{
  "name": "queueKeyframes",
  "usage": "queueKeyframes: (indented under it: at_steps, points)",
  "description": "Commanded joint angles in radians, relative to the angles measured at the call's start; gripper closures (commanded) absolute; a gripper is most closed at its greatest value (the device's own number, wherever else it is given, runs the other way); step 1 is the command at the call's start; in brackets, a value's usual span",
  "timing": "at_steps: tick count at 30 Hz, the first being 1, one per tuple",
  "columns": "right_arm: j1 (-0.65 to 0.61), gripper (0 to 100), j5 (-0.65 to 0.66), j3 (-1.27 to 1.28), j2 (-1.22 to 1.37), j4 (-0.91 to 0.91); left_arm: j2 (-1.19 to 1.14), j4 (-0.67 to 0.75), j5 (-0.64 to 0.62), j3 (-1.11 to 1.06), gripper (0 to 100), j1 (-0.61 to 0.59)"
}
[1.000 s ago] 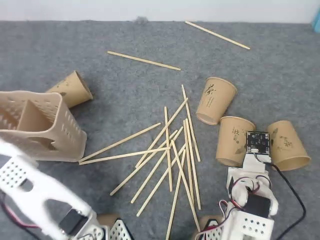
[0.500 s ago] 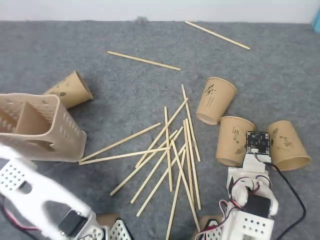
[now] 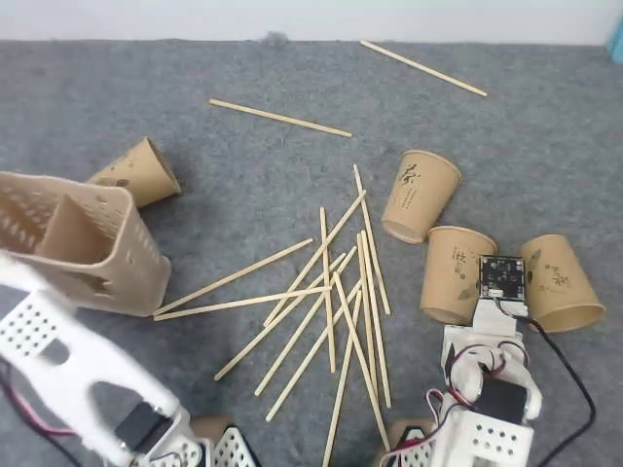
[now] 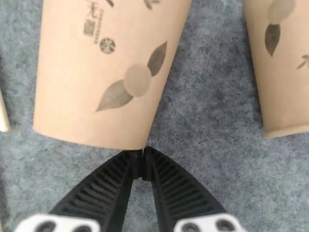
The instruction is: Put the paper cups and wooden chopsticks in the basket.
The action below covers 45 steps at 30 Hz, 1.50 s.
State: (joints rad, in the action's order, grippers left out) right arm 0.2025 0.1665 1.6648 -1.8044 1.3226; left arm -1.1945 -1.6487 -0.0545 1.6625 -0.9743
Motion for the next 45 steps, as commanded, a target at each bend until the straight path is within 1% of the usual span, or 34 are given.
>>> queueKeyframes:
  at_steps: [1,4,9,13,19,23,24,27,29,33,37,41,45]
  points:
    - [0.010,99.1,0.012,0.018,-0.013,-0.013,0.221,-0.098,-0.080,0.016,78,0.037]
    - [0.010,99.1,0.012,0.018,-0.013,-0.013,0.272,-0.109,-0.081,0.015,78,0.029]
    - [0.010,99.1,0.012,0.018,-0.013,-0.013,0.288,-0.109,-0.080,0.015,78,-0.031]
    - [0.010,99.1,0.012,0.018,-0.013,-0.013,0.293,-0.110,-0.080,0.015,78,-0.100]
    - [0.010,99.1,0.012,0.018,-0.013,-0.013,0.284,-0.110,-0.080,0.010,78,-0.255]
    - [0.010,99.1,0.012,0.018,-0.013,-0.013,0.293,-0.110,-0.077,-0.116,78,-0.307]
    - [0.010,99.1,0.012,0.018,-0.013,-0.013,0.293,-0.110,-0.055,-0.148,79,-0.310]
    - [0.010,99.1,0.012,0.018,-0.013,-0.013,0.290,-0.110,0.069,-0.223,85,-0.298]
    - [0.010,99.1,0.012,0.018,-0.013,-0.013,0.290,-0.110,0.103,-0.257,87,-0.290]
    - [0.010,99.1,0.012,0.018,-0.013,-0.013,0.293,-0.110,0.147,-0.292,88,-0.285]
    - [0.010,99.1,0.012,0.018,-0.013,-0.013,0.296,-0.110,0.158,-0.277,88,-0.299]
    - [0.010,99.1,0.012,0.018,-0.013,-0.013,0.336,-0.110,0.215,-0.262,89,-0.347]
    - [0.010,99.1,0.012,0.018,-0.013,-0.013,0.390,-0.112,0.239,-0.265,90,-0.394]
